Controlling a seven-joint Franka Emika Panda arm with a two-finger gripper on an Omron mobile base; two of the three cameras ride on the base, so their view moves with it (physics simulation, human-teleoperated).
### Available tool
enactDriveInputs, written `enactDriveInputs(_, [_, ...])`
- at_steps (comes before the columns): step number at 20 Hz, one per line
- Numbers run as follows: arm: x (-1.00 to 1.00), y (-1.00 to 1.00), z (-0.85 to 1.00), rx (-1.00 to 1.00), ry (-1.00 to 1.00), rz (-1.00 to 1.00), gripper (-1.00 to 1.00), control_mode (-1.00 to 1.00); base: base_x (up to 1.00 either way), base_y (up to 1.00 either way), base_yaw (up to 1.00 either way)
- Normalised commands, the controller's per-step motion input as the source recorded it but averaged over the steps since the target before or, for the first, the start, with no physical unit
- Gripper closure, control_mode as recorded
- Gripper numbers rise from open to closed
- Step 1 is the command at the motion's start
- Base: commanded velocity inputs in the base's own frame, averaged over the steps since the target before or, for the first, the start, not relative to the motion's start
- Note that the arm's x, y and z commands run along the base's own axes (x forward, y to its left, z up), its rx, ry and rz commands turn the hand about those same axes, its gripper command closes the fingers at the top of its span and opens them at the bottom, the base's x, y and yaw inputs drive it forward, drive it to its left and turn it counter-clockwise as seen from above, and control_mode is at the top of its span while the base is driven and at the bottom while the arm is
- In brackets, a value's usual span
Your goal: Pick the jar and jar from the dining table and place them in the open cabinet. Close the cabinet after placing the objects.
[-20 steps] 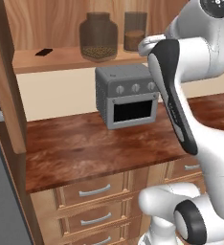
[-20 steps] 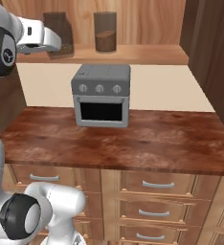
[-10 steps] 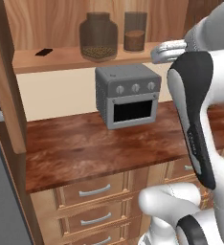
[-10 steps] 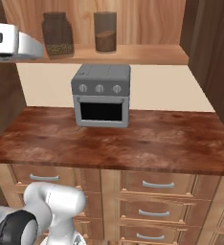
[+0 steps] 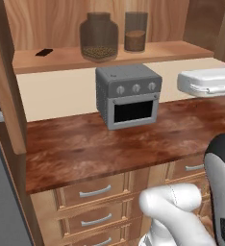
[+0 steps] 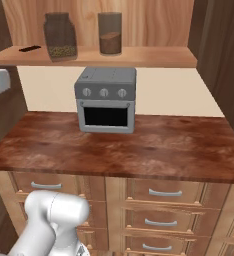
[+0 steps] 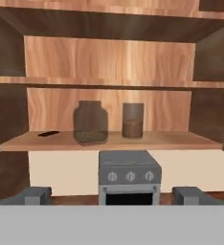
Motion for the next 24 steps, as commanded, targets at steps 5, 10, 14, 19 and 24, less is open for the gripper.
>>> enactDriveInputs(5, [-1.0,0.53,-0.34,-0.04,-0.45,0.17,-1.0,-1.0,0.0,0.0,0.0])
enactDriveInputs(10, [-0.91,0.66,-0.48,-0.02,-0.39,0.11,-1.0,-1.0,0.0,0.0,0.0])
enactDriveInputs(14, [-0.76,0.61,-0.52,0.0,-0.07,-0.03,-1.0,-1.0,0.0,0.0,0.0])
enactDriveInputs(19, [-0.39,0.42,-0.82,0.0,0.02,-0.28,-1.0,-1.0,0.0,0.0,0.0])
enactDriveInputs(24, [0.09,0.75,-0.11,0.01,0.0,-0.21,-1.0,-1.0,0.0,0.0,0.0])
